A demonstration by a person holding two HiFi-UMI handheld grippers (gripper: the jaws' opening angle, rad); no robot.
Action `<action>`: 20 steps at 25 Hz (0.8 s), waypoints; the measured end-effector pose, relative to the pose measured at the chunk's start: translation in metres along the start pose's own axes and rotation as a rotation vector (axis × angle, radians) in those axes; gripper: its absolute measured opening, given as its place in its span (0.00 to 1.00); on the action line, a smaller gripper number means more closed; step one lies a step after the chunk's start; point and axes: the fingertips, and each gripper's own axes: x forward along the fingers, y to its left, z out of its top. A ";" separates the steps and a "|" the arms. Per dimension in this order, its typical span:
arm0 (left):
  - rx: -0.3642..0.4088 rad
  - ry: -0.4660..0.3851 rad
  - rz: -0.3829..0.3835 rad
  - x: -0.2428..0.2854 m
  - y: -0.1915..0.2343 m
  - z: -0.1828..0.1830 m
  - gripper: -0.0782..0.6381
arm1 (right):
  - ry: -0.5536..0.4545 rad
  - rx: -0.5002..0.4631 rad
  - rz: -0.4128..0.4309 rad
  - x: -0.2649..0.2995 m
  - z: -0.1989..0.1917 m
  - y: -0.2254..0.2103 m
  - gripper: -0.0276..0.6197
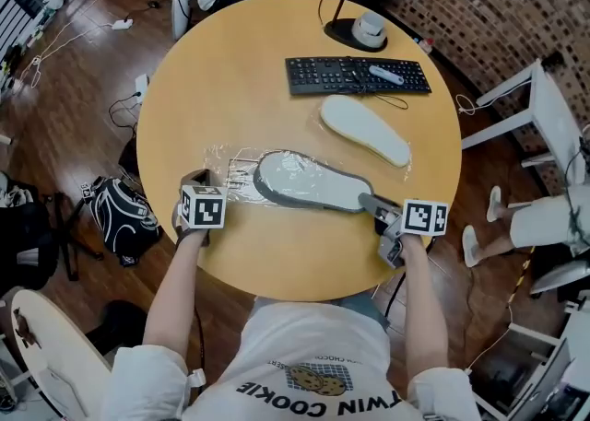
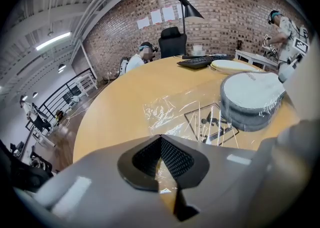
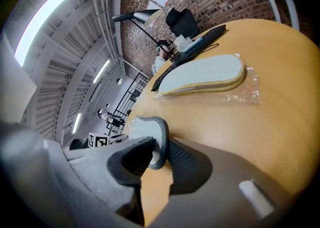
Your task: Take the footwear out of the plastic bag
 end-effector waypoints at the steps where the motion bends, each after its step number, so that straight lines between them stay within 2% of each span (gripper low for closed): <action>1: 0.006 0.002 0.000 0.000 0.000 0.000 0.12 | 0.000 -0.003 -0.002 -0.005 0.001 -0.002 0.18; 5: 0.027 0.026 0.000 0.001 -0.003 0.002 0.12 | 0.000 -0.013 -0.003 -0.019 0.007 -0.014 0.18; 14: 0.043 0.063 0.059 0.002 -0.003 0.001 0.12 | -0.007 -0.016 0.000 -0.055 0.015 -0.038 0.18; 20: 0.054 0.060 0.065 0.003 -0.007 0.001 0.12 | -0.035 0.082 0.013 -0.080 0.014 -0.058 0.17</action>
